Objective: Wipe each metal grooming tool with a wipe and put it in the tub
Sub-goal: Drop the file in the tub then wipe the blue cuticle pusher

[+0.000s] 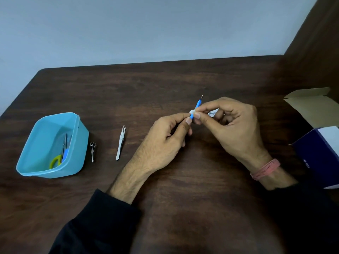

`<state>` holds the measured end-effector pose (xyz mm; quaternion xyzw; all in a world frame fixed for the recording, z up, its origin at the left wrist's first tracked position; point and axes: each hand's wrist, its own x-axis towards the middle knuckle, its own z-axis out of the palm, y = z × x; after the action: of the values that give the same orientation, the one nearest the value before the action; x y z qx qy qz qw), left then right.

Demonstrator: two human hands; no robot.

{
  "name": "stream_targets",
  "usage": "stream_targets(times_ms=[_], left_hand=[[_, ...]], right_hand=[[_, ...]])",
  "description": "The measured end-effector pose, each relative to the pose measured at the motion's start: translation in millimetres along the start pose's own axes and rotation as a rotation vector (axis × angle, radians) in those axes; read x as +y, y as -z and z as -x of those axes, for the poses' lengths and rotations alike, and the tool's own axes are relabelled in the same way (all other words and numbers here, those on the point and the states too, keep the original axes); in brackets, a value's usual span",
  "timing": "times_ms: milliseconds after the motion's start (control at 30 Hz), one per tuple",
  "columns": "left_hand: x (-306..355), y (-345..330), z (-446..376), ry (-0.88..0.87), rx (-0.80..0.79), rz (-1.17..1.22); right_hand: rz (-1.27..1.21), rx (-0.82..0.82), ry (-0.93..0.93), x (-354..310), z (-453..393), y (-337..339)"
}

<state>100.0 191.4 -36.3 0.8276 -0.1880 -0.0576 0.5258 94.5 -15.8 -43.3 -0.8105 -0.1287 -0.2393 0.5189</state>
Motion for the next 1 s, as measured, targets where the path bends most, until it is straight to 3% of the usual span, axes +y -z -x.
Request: stream_targets(times_ms=[167,633,1000], left_hand=[[-3,0,0,0.002,-0.003,-0.022],[-4,0,-1,0.008,0.020,-0.005],[-11,-2,-3,0.002,0.168,0.071]], right_hand=[[-0.018,0.058,-0.044,4,-3,1],[-0.125,0.032,-0.131,-2,-1,0],[-0.069,-0.048,-0.064,3,0,-3]])
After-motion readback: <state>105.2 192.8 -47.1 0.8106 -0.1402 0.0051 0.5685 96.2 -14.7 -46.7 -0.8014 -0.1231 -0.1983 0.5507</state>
